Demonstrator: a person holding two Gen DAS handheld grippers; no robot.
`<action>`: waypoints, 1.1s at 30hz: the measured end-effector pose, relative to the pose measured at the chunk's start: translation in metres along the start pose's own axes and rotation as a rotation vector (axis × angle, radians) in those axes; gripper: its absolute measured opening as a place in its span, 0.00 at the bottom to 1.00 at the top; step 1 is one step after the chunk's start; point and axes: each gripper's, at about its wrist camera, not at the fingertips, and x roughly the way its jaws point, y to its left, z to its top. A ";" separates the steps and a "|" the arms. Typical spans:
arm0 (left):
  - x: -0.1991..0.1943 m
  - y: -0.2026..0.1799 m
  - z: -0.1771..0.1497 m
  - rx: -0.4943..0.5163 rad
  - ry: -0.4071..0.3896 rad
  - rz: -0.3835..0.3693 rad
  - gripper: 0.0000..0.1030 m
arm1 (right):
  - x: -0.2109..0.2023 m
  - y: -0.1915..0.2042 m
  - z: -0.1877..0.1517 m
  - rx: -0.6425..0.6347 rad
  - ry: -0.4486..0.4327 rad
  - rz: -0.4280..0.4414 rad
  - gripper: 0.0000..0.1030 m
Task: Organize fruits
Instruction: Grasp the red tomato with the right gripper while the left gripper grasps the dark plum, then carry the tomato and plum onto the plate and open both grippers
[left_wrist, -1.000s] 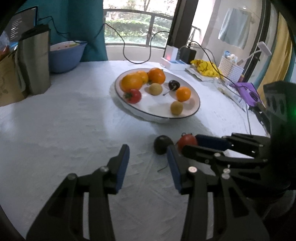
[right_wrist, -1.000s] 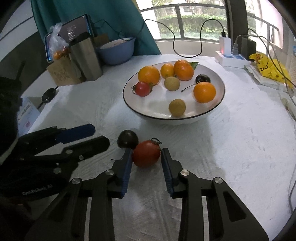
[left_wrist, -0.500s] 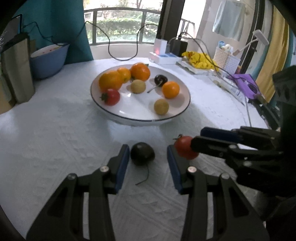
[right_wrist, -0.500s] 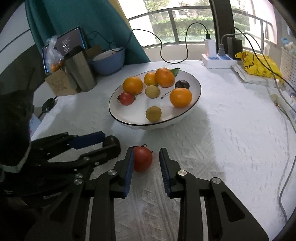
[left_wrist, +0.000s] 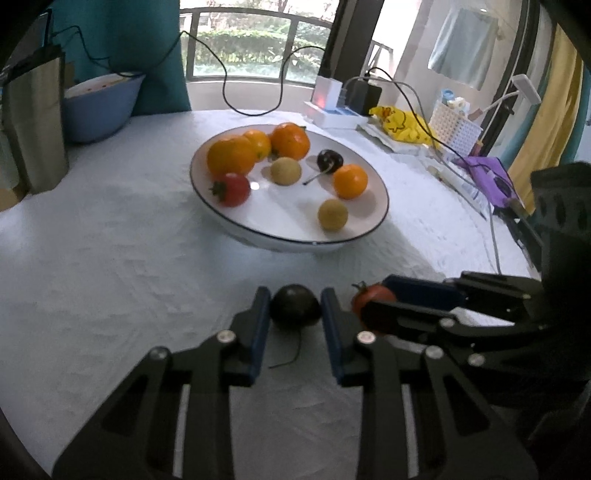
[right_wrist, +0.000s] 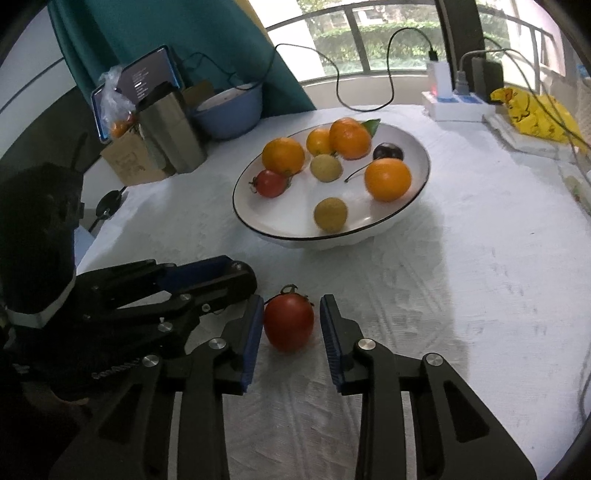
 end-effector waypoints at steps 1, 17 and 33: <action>-0.002 0.001 0.000 -0.002 -0.003 0.000 0.28 | 0.002 0.002 0.000 -0.002 0.006 0.001 0.31; -0.031 0.012 0.007 0.001 -0.081 -0.014 0.28 | 0.002 0.013 0.002 -0.021 -0.002 -0.012 0.29; -0.018 0.005 0.036 0.051 -0.116 -0.016 0.28 | -0.022 0.003 0.031 -0.034 -0.079 -0.041 0.29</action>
